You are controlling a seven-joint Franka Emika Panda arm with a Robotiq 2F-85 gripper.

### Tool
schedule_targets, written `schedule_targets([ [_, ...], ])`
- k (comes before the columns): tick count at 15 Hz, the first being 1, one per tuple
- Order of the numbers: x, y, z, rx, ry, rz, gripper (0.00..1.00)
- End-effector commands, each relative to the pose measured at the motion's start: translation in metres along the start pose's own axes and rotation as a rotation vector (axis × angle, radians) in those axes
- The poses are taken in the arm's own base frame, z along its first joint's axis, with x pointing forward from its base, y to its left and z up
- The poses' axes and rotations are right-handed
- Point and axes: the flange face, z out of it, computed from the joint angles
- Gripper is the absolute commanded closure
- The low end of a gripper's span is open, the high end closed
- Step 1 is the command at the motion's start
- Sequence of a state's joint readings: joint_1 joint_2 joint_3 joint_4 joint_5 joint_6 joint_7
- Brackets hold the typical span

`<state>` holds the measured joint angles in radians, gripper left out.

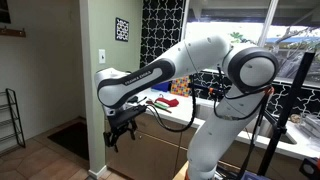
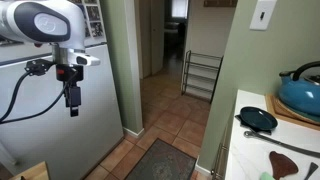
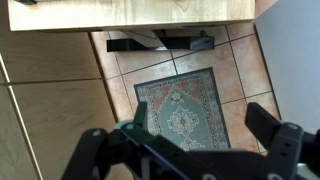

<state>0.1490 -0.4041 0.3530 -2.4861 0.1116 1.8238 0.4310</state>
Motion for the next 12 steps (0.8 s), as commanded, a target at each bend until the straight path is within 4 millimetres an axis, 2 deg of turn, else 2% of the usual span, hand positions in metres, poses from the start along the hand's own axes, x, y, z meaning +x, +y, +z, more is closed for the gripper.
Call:
schedule_targets([
  [1,0.0001,0.0001,-0.0002,-0.001,-0.001,0.0,0.0],
  [11,0.0002,0.0001,0.0001,-0.001,-0.002,0.0,0.0],
  [12,0.0051,0.0069,0.0023,-0.004,-0.025,0.024,0.0],
])
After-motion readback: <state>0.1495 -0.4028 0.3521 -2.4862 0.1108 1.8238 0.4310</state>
